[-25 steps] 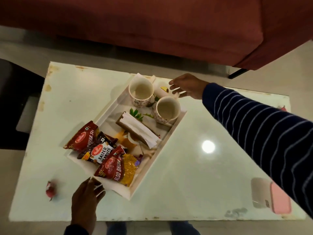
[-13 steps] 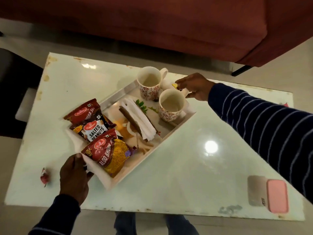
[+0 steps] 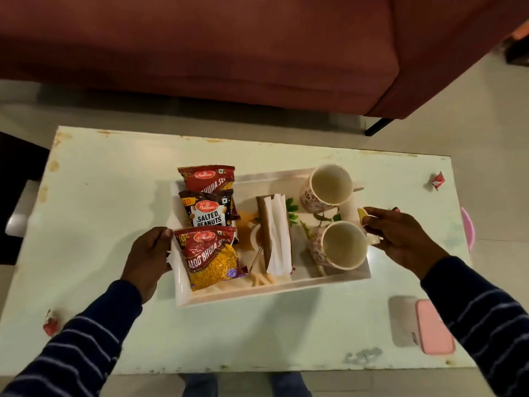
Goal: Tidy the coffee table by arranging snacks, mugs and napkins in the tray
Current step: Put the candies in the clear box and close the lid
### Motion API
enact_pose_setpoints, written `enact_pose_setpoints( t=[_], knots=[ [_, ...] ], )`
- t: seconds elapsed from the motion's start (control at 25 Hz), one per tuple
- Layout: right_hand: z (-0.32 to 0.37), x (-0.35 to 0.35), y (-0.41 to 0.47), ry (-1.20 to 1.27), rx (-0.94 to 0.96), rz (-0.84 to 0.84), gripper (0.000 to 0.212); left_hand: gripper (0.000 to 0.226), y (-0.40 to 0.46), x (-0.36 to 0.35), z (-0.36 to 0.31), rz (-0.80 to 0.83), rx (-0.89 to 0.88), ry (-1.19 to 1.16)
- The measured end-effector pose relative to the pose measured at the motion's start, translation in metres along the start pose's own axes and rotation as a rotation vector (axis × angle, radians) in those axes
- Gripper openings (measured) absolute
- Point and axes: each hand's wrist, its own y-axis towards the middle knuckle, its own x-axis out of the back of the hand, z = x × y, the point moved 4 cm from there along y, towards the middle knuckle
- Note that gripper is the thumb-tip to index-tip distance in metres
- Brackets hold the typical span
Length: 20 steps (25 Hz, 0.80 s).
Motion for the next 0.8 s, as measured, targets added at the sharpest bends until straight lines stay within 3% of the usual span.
enact_pose_setpoints(
  t=[0.32,0.8],
  knots=[
    [-0.064,0.042,0.003,0.133,-0.068,-0.085,0.019,0.024,0.016,-0.036,0.012,0.033,0.025,0.142],
    [-0.094,0.054,0.026,0.2,-0.108,-0.15,0.02,0.026,0.026,-0.056,0.02,0.036,0.012,0.239]
  ],
)
